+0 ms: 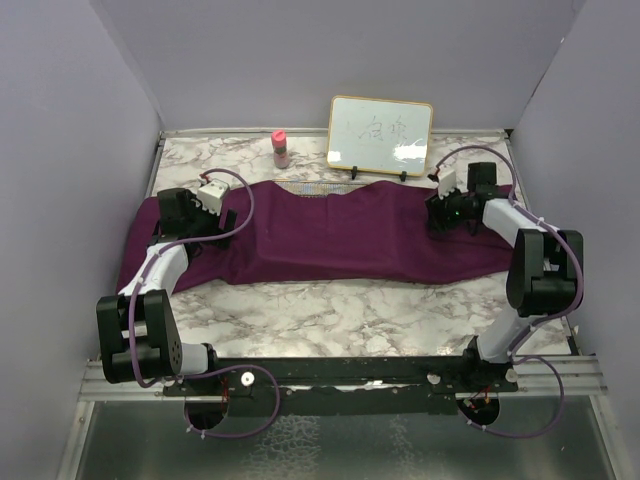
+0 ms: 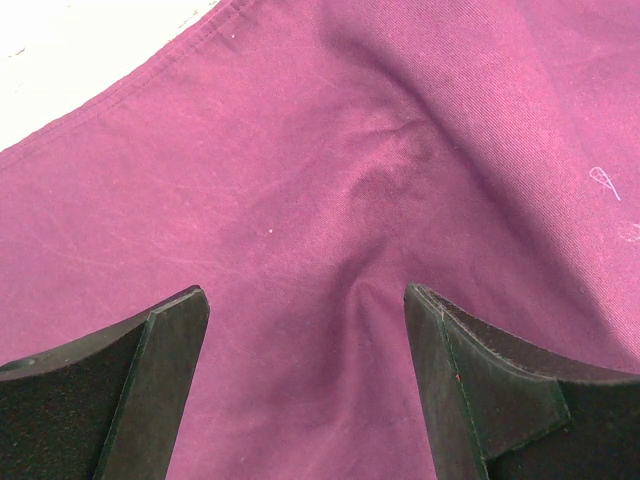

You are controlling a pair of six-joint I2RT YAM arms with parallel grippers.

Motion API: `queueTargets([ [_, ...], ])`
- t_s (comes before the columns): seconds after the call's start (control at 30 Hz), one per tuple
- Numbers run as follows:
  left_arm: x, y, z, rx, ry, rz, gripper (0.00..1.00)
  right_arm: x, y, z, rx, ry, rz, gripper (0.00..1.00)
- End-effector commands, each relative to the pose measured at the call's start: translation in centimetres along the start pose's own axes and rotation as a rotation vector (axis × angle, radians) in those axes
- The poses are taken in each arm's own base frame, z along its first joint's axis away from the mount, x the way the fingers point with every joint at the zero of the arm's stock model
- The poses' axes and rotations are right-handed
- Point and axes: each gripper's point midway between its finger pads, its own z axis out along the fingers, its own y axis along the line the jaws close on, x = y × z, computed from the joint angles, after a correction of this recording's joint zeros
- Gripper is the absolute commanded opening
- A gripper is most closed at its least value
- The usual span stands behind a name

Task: Open and lay out the surgical kit
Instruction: Open the surgical kit at the center of the board.

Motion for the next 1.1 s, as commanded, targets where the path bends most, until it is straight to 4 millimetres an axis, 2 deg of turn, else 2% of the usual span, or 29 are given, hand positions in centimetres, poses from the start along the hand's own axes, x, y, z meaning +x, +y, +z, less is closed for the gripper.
queueTargets([
  [0.0, -0.7, 0.0, -0.1, -0.005, -0.022, 0.024, 0.82, 0.7, -0.1, 1.0, 0.027, 0.023, -0.012, 0.55],
  [0.1, -0.7, 0.0, -0.1, -0.005, -0.022, 0.026, 0.82, 1.1, 0.1, 1.2, 0.025, 0.033, -0.015, 0.61],
  [0.27, -0.6, 0.0, -0.1, -0.003, -0.021, 0.024, 0.82, 2.1, 0.4, 1.5, 0.028, 0.063, -0.016, 0.64],
  [0.43, -0.6, -0.1, -0.1, -0.003, -0.021, 0.025, 0.82, 3.3, -0.7, 1.7, 0.097, 0.096, -0.028, 0.64],
  [0.8, -0.5, 0.0, -0.1, -0.005, -0.019, 0.026, 0.82, 4.3, -2.5, 1.6, 0.198, 0.140, -0.048, 0.54],
  [0.93, -0.4, -0.1, -0.1, -0.004, -0.017, 0.027, 0.82, 3.8, -3.2, 1.2, 0.232, 0.139, -0.054, 0.43],
  [1.07, -0.4, 0.0, -0.1, -0.004, -0.018, 0.029, 0.82, 2.8, -4.1, 0.5, 0.270, 0.128, -0.055, 0.36],
])
